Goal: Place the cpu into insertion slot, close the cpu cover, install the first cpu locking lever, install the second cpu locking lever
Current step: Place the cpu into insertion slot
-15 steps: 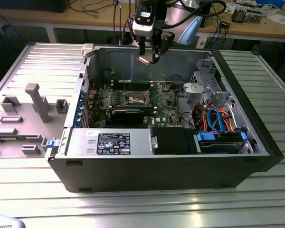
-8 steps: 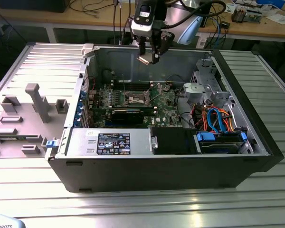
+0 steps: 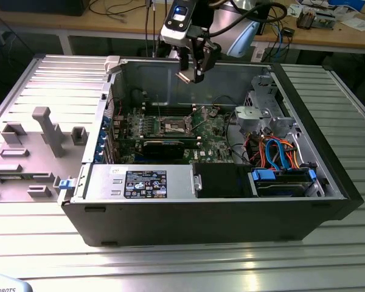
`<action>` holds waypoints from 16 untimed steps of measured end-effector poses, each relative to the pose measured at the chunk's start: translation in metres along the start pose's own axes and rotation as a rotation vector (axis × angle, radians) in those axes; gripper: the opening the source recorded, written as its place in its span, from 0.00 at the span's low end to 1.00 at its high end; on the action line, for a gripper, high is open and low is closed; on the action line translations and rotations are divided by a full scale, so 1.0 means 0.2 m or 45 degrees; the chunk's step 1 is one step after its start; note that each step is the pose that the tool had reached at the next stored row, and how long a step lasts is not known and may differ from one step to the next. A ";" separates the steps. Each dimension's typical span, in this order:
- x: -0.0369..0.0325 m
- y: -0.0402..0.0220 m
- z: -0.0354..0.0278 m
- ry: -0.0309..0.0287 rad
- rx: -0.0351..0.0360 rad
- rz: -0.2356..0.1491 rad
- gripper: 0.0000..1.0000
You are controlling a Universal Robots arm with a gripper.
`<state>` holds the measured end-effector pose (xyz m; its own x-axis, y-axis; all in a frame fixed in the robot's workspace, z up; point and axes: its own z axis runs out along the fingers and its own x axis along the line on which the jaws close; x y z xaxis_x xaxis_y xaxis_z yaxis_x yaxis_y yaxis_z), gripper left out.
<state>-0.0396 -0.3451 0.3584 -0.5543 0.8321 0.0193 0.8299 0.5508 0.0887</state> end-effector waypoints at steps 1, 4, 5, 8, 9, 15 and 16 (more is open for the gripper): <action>0.000 0.000 0.000 -0.0002 -0.0001 0.002 0.54; 0.000 0.000 0.000 -0.0003 -0.0001 0.002 0.54; 0.000 0.000 0.000 -0.0003 -0.0001 0.002 0.54; 0.000 0.000 0.000 -0.0002 -0.0001 0.002 0.54; 0.000 0.000 0.000 -0.0003 -0.0001 0.002 0.54; 0.000 0.000 0.000 -0.0009 -0.0003 0.009 0.54; 0.000 0.000 0.000 -0.0015 -0.0004 0.017 0.54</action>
<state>-0.0397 -0.3451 0.3584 -0.5432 0.8394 0.0193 0.8371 0.5398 0.0888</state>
